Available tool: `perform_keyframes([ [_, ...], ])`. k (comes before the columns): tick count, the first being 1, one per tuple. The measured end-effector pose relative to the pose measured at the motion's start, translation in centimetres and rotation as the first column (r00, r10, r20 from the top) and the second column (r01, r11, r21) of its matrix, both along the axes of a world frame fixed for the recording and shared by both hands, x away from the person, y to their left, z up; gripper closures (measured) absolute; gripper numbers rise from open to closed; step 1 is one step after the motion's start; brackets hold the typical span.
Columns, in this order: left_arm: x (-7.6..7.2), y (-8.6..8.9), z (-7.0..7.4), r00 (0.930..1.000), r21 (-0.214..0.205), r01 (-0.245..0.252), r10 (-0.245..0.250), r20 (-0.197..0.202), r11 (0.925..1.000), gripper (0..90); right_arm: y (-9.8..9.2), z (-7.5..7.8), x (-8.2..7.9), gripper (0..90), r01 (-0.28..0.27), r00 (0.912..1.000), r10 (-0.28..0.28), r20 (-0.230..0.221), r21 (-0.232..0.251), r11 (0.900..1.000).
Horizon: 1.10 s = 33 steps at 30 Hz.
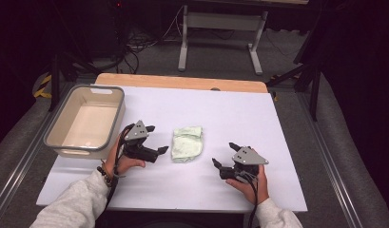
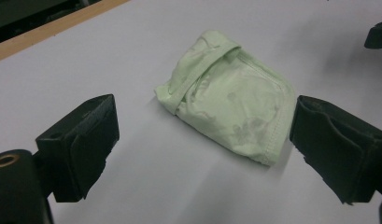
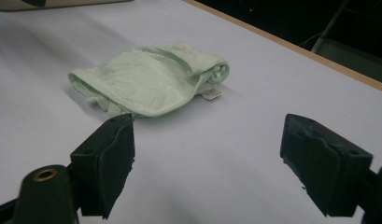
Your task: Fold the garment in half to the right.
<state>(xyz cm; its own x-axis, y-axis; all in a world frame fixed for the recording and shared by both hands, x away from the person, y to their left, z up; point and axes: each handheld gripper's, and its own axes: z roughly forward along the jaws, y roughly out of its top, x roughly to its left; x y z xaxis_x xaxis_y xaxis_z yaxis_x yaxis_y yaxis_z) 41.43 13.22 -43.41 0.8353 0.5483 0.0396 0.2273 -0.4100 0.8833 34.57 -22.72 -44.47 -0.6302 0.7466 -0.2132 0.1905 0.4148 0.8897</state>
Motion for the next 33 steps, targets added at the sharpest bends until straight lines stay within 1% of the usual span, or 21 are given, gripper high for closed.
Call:
perform_keyframes([
  [6, 1.1, -1.1, -0.6, 0.9986, 0.011, -0.001, 0.001, -0.053, 0.9999, 8.5, 0.0, -0.1, 0.0, 18.5, -0.002, 1.0, 0.002, -0.004, -0.003, 1.0],
  [7, 1.1, -1.1, -0.6, 0.9986, 0.011, -0.001, 0.001, -0.053, 0.9999, 8.5, 0.1, -0.1, 0.0, 18.5, -0.003, 1.0, 0.003, -0.006, -0.004, 1.0],
  [9, 1.8, -1.7, -0.8, 0.9976, 0.016, -0.003, 0.004, -0.07, 0.9999, 8.5, 0.1, -0.1, 0.0, 18.5, -0.005, 0.9999, 0.005, -0.01, -0.005, 1.0],
  [11, 2.2, -2.0, -0.9, 0.9983, 0.036, -0.018, 0.02, -0.055, 0.9992, 10.3, 0.1, -0.2, 0.1, 18.5, -0.005, 0.9999, 0.005, -0.012, -0.005, 1.0],
  [12, 2.6, -2.1, -0.9, 0.998, 0.037, -0.027, 0.029, -0.056, 0.999, 12.6, 0.1, -0.2, 0.1, 18.5, -0.006, 0.9999, 0.006, -0.014, -0.007, 1.0],
  [13, 3.1, -2.1, -0.9, 0.9982, 0.042, -0.016, 0.018, -0.057, 0.999, 16.4, 0.1, -0.2, 0.1, 18.5, -0.007, 0.9998, 0.007, -0.016, -0.007, 1.0],
  [14, 3.4, -2.2, -0.8, 0.9983, 0.043, -0.014, 0.017, -0.055, 0.999, 22.3, 0.1, -0.2, 0.1, 18.5, -0.008, 0.9998, 0.008, -0.019, -0.007, 0.9999],
  [15, 3.9, -2.3, -0.8, 0.9979, 0.035, -0.025, 0.027, -0.058, 0.9991, 25.2, 0.1, -0.3, 0.1, 18.5, -0.009, 0.9998, 0.008, -0.02, -0.008, 0.9999],
  [16, 4.3, -2.3, -0.8, 0.9977, 0.028, -0.02, 0.022, -0.064, 0.9994, 31.6, 0.2, -0.3, 0.1, 18.5, -0.009, 0.9998, 0.009, -0.02, -0.01, 0.9999],
  [17, 4.8, -2.4, -0.7, 0.997, 0.021, -0.018, 0.02, -0.074, 0.9996, 36.7, 0.2, -0.3, 0.1, 18.5, -0.01, 0.9997, 0.009, -0.021, -0.01, 0.9999],
  [18, 5.4, -2.5, -0.8, 0.9961, 0.014, -0.017, 0.018, -0.086, 0.9998, 39.6, 0.1, -0.3, 0.1, 18.5, -0.01, 0.9997, 0.009, -0.023, -0.008, 0.9999],
  [20, 6.2, -2.9, -0.9, 0.995, 0.02, -0.002, 0.004, -0.1, 0.9998, 48.3, 0.1, -0.3, 0.1, 18.5, -0.009, 0.9997, 0.008, -0.025, -0.011, 0.9999],
  [22, 6.7, -3.4, -1.1, 0.9927, 0.031, 0.011, -0.007, -0.12, 0.9995, 51.1, 0.1, -0.3, 0.1, 18.5, -0.009, 0.9997, 0.009, -0.025, -0.009, 0.9999],
  [23, 7.0, -3.6, -1.3, 0.991, 0.03, 0.024, -0.02, -0.132, 0.9993, 52.2, 0.1, -0.3, 0.1, 18.5, -0.009, 0.9997, 0.008, -0.024, -0.011, 0.9999],
  [24, 7.2, -4.0, -1.5, 0.9901, 0.042, 0.026, -0.02, -0.139, 0.9988, 52.7, 0.1, -0.3, 0.1, 18.5, -0.01, 0.9996, 0.009, -0.026, -0.011, 0.9999],
  [25, 7.4, -4.3, -1.6, 0.9908, 0.072, 0.021, -0.011, -0.135, 0.9972, 51.9, 0.1, -0.4, 0.1, 18.5, -0.011, 0.9995, 0.01, -0.028, -0.012, 0.9999],
  [27, 7.6, -4.7, -1.8, 0.9892, 0.078, 0.015, -0.003, -0.147, 0.9969, 52.5, 0.1, -0.4, 0.1, 18.5, -0.012, 0.9995, 0.012, -0.029, -0.013, 0.9998],
  [30, 8.2, -5.1, -1.9, 0.9883, 0.08, -0.009, 0.021, -0.151, 0.9968, 52.2, 0.1, -0.4, 0.1, 18.5, -0.014, 0.9995, 0.013, -0.03, -0.012, 0.9998],
  [31, 8.3, -5.3, -1.8, 0.9895, 0.091, -0.011, 0.024, -0.142, 0.9958, 52.0, 0.1, -0.4, 0.1, 18.5, -0.016, 0.9994, 0.016, -0.032, -0.013, 0.9998],
  [32, 8.4, -5.5, -1.7, 0.991, 0.092, -0.011, 0.023, -0.132, 0.9957, 50.7, 0.1, -0.4, 0.1, 18.5, -0.018, 0.9993, 0.018, -0.033, -0.014, 0.9997],
  [33, 8.4, -5.7, -1.6, 0.9907, 0.085, -0.001, 0.012, -0.136, 0.9964, 51.6, 0.2, -0.4, 0.1, 18.5, -0.02, 0.9992, 0.019, -0.034, -0.014, 0.9997],
])
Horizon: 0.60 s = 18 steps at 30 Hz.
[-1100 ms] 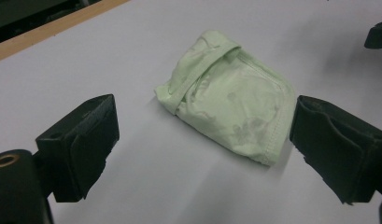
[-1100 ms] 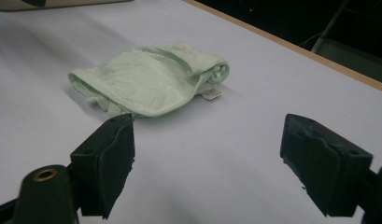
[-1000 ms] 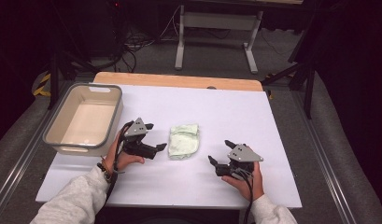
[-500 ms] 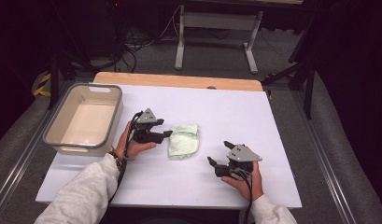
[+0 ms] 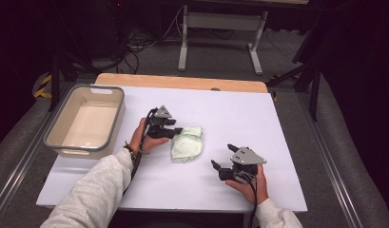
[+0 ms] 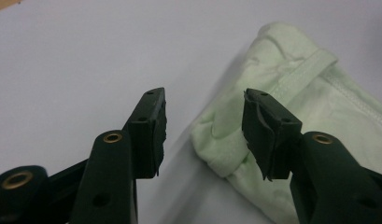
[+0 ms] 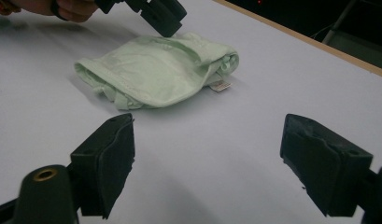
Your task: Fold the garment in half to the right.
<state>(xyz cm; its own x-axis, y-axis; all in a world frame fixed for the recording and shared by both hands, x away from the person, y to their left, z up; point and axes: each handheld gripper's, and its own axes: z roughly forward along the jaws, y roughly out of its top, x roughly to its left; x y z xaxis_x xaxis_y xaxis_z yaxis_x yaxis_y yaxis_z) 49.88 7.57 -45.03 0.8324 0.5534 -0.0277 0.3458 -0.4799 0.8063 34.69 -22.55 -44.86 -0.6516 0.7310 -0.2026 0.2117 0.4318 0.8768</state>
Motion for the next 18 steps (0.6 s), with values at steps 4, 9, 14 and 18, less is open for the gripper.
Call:
perform_keyframes([
  [4, 0.1, -1.1, 0.3, 0.9997, 0.02, 0.016, -0.016, 0.016, 0.9997, 52.9, 0.0, 0.0, 0.0, 18.5, -0.001, 1.0, 0.001, -0.002, 0.0, 1.0],
  [9, 0.4, -3.6, 0.5, 0.998, 0.058, 0.05, -0.052, 0.034, 0.997, 65.3, 0.0, -0.1, 0.0, 18.5, -0.003, 1.0, 0.003, -0.005, -0.004, 1.0],
  [14, 0.4, -5.1, 0.0, 0.9967, 0.107, 0.071, -0.075, 0.033, 0.9918, 76.3, 0.0, -0.1, 0.0, 18.5, -0.005, 1.0, 0.005, -0.007, -0.003, 1.0],
  [18, 0.5, -5.5, -0.4, 0.996, 0.134, 0.076, -0.082, 0.036, 0.988, 78.5, 0.0, -0.1, 0.0, 18.5, -0.006, 0.9999, 0.006, -0.009, -0.002, 1.0],
])
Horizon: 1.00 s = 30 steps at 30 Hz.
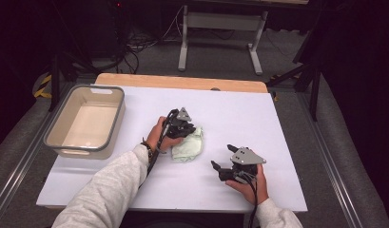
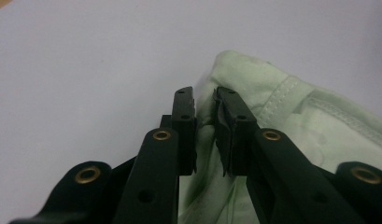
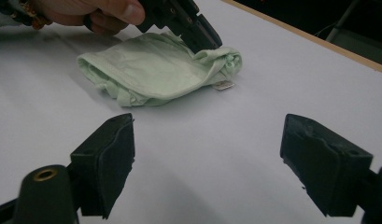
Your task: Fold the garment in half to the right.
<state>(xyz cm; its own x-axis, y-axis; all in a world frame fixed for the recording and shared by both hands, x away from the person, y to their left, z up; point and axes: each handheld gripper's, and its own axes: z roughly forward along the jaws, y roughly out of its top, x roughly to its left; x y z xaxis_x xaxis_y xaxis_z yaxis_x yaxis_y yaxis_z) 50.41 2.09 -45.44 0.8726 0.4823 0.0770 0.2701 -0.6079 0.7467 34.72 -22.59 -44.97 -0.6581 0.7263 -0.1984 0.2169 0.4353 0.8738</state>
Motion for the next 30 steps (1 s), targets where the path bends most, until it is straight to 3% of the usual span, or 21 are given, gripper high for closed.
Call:
perform_keyframes([
  [2, 0.2, 0.3, -0.1, 0.9999, -0.001, -0.016, 0.016, -0.003, 0.9999, 77.1, 0.0, 0.0, 0.0, 18.5, -0.002, 1.0, 0.002, -0.004, -0.002, 1.0],
  [5, 0.6, 0.9, -0.5, 0.998, -0.021, -0.05, 0.049, -0.04, 0.9985, 74.2, 0.1, -0.1, 0.0, 18.4, -0.004, 0.9999, 0.004, -0.012, -0.009, 1.0],
  [10, 0.5, 1.7, 0.1, 0.9972, -0.061, -0.071, 0.069, -0.03, 0.9956, 59.9, 0.1, -0.1, 0.0, 18.4, -0.003, 1.0, 0.003, -0.009, -0.01, 0.9999],
  [14, -0.2, 3.2, 0.8, 0.9949, -0.099, -0.1, 0.098, -0.023, 0.9901, 47.2, 0.0, -0.1, 0.0, 18.4, -0.003, 0.9999, 0.003, -0.014, -0.01, 0.9999],
  [17, -0.7, 3.9, 0.8, 0.9935, -0.105, -0.112, 0.11, -0.031, 0.9882, 37.4, 0.0, -0.1, 0.0, 18.4, -0.002, 0.9999, 0.002, -0.01, -0.012, 0.9999],
  [20, -1.6, 5.1, 0.4, 0.991, -0.13, -0.124, 0.116, -0.068, 0.9838, 30.3, 0.1, 0.0, -0.1, 18.3, 0.0, 0.9999, -0.001, -0.012, -0.013, 0.9999],
  [23, -2.1, 5.1, 0.0, 0.9905, -0.115, -0.109, 0.099, -0.096, 0.9873, 23.1, 0.2, -0.1, -0.1, 18.3, -0.003, 0.9999, 0.002, -0.014, -0.017, 0.9998],
  [26, -2.5, 4.7, -0.4, 0.9904, -0.066, -0.117, 0.111, -0.081, 0.9909, 18.8, 0.2, -0.1, -0.1, 18.3, -0.002, 0.9999, 0.002, -0.015, -0.019, 0.9998],
  [29, -2.6, 4.5, -0.6, 0.9887, -0.05, -0.122, 0.117, -0.093, 0.9912, 14.4, 0.2, -0.1, -0.1, 18.3, -0.002, 0.9999, 0.002, -0.013, -0.021, 0.9998],
  [30, -2.5, 4.4, -0.9, 0.9869, -0.026, -0.123, 0.12, -0.108, 0.992, 12.7, 0.2, -0.1, 0.0, 18.3, -0.003, 0.9999, 0.003, -0.014, -0.021, 0.9998],
])
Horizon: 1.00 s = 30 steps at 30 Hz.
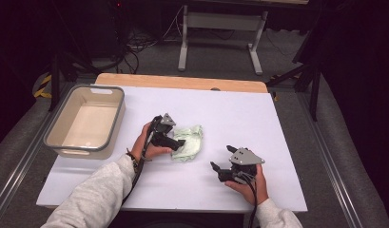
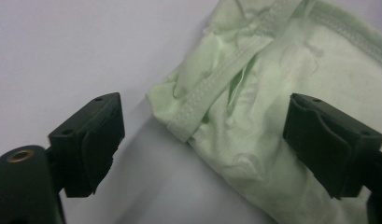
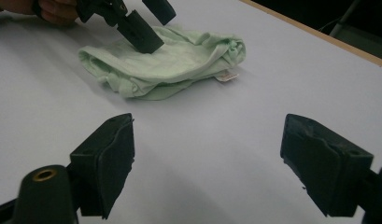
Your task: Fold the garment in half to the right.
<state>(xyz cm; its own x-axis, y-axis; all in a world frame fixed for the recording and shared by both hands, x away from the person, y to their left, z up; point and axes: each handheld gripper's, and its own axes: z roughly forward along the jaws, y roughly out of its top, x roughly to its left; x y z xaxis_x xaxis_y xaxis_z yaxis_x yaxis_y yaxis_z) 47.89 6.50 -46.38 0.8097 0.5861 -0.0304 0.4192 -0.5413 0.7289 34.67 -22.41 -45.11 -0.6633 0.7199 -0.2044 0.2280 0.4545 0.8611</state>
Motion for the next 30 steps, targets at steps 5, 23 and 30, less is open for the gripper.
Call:
perform_keyframes([
  [5, 0.2, -0.1, -0.4, 0.9997, 0.002, -0.019, 0.019, -0.016, 0.9998, 9.3, 0.0, 0.0, 0.0, 18.3, -0.001, 1.0, 0.001, 0.0, 0.001, 1.0],
  [23, -0.1, -1.6, -0.2, 0.9988, 0.002, 0.034, -0.034, -0.034, 0.9994, 15.0, 0.2, -0.2, 0.0, 18.2, -0.014, 0.9998, 0.014, -0.012, -0.013, 0.9998],
  [30, -0.2, -2.3, 0.1, 0.9985, 0.005, 0.034, -0.034, -0.042, 0.9994, 27.2, 0.4, -0.3, 0.1, 18.2, -0.023, 0.9993, 0.023, -0.03, -0.023, 0.9995],
])
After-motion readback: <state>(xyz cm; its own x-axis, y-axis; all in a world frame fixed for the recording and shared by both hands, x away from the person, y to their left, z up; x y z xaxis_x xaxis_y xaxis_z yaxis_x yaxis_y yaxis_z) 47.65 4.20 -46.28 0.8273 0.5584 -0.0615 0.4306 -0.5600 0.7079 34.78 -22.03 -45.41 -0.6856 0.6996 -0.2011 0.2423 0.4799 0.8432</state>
